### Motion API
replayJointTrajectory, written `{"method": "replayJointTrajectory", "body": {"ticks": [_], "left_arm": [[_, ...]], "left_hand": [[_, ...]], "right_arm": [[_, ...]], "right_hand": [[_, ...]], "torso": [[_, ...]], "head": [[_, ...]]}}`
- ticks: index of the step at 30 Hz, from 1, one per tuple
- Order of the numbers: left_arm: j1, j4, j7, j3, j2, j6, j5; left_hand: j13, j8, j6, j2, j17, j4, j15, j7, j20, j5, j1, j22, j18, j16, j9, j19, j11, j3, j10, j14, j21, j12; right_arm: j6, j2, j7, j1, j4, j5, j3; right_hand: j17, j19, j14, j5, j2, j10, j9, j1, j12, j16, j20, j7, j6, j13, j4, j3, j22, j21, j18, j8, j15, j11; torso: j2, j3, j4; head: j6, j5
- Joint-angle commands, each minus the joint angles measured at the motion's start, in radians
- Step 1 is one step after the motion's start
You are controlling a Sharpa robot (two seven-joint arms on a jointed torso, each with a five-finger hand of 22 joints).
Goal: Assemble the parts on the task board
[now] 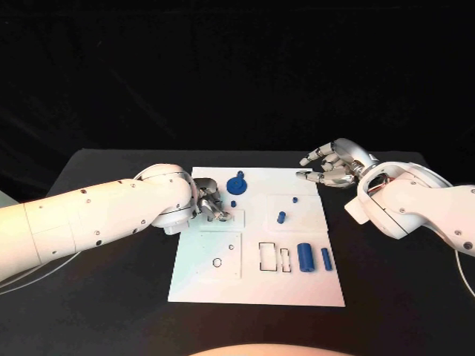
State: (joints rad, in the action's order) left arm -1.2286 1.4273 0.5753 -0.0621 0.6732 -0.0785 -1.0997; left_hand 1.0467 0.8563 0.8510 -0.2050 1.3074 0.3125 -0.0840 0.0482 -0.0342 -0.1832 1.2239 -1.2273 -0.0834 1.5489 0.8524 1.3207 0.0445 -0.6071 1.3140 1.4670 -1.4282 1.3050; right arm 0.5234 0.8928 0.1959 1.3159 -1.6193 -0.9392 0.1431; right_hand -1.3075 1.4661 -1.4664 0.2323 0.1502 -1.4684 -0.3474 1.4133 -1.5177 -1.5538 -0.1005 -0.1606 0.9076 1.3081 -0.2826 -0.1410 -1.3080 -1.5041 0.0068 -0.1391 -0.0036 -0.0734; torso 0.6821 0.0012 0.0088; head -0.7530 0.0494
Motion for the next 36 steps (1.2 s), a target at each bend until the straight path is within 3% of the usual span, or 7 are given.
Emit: {"method": "replayJointTrajectory", "body": {"ticks": [1,12,36], "left_arm": [[0.001,-0.002,0.002,-0.001,-0.004,-0.019,0.005],[0.001,-0.018,0.003,-0.001,-0.012,-0.013,0.010],[0.001,-0.045,0.005,-0.001,-0.019,-0.019,0.013]], "left_hand": [[0.000,0.003,0.037,-0.001,0.214,-0.069,-0.009,-0.029,0.001,0.000,-0.019,-0.001,0.008,0.005,0.001,0.006,0.000,-0.061,0.006,0.089,-0.006,0.002],[-0.005,-0.007,0.047,0.001,0.211,-0.028,-0.011,-0.031,0.006,-0.002,-0.074,-0.002,0.009,0.003,0.006,0.009,0.001,-0.007,0.006,0.089,-0.005,-0.005],[0.002,-0.021,0.056,0.014,0.214,-0.020,-0.011,-0.029,0.007,-0.006,-0.179,-0.004,0.009,0.003,0.016,0.012,0.000,0.102,0.010,0.089,-0.002,-0.005]], "right_arm": [[-0.012,0.000,-0.005,-0.001,-0.002,-0.011,0.000],[-0.011,0.001,-0.005,-0.001,-0.003,-0.011,0.000],[-0.003,0.002,-0.009,-0.001,-0.003,-0.011,0.000]], "right_hand": [[-0.194,0.070,-0.088,0.000,0.001,-0.062,-0.001,-0.002,0.005,0.007,-0.005,0.001,0.005,0.220,0.000,-0.003,-0.216,0.002,0.011,-0.004,0.005,-0.001],[-0.191,0.068,-0.087,0.000,0.001,-0.061,-0.001,-0.003,0.008,0.008,-0.005,0.001,0.004,0.218,-0.001,-0.003,-0.215,0.004,0.012,-0.004,0.005,-0.001],[-0.187,0.065,-0.086,0.000,0.003,-0.058,-0.001,-0.012,0.011,0.009,-0.005,0.001,0.002,0.215,-0.005,-0.001,-0.210,0.011,0.014,-0.004,0.005,-0.001]], "torso": [[0.000,0.0004,0.0002],[0.000,0.0001,-0.0002],[-0.001,0.0001,0.0003]], "head": [[-0.001,-0.002],[0.000,-0.004],[0.003,-0.006]]}}
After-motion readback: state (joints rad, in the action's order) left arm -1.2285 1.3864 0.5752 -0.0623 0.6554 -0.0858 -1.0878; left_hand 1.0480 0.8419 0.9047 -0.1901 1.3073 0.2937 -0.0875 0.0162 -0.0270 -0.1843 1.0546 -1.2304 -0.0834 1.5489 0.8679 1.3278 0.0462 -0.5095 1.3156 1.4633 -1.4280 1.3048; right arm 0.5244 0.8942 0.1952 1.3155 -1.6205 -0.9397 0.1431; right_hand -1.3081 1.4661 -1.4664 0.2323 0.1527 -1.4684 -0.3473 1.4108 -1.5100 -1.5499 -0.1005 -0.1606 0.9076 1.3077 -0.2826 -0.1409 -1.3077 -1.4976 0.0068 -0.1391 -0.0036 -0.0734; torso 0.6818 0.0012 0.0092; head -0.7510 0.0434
